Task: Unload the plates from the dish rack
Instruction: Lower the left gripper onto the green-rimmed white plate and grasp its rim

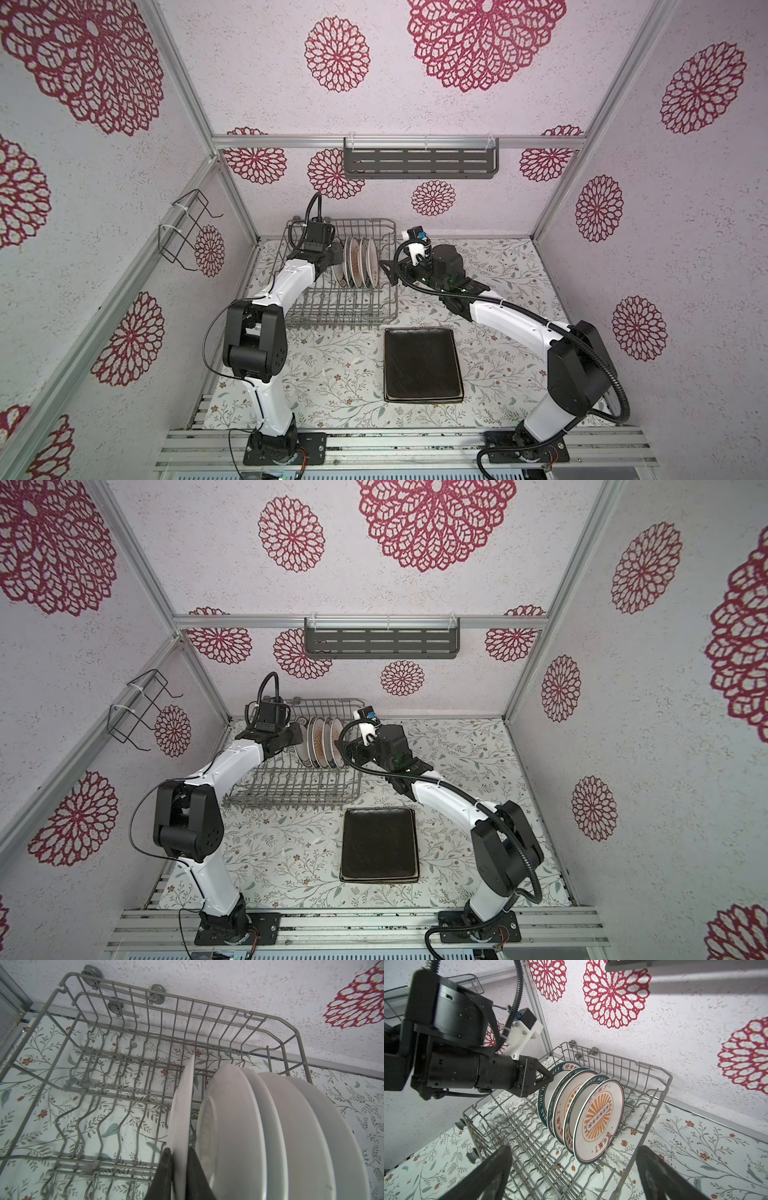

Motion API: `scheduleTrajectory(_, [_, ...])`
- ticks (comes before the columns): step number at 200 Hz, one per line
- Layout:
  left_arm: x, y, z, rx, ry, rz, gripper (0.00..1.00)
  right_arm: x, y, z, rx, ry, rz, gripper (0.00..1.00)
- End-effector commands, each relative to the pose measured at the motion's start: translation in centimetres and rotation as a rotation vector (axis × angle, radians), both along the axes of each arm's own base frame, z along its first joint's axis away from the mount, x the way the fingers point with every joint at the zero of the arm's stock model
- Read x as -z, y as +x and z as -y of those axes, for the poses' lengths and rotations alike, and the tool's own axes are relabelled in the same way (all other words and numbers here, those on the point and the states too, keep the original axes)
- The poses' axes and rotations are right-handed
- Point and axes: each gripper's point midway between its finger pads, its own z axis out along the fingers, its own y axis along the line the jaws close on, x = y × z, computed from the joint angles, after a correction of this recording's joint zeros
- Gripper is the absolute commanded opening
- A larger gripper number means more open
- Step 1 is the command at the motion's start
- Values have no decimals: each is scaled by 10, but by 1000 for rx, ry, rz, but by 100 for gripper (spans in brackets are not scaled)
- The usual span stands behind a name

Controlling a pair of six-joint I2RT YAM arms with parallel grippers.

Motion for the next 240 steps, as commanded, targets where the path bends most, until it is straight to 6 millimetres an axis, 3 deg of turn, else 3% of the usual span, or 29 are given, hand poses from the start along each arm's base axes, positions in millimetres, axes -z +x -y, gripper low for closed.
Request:
scheduleTrajectory(1, [-1,4,4,-6,-13,2,1,-13,1,4,7,30,21,97])
scheduleTrajectory(75, [-25,5,17,-11,141,36,0,-6,-1,14,27,16,16,97])
scheduleTrajectory(240, [-125,-6,28,-65,334,221,0,-2,-6,44,62,48,14,97])
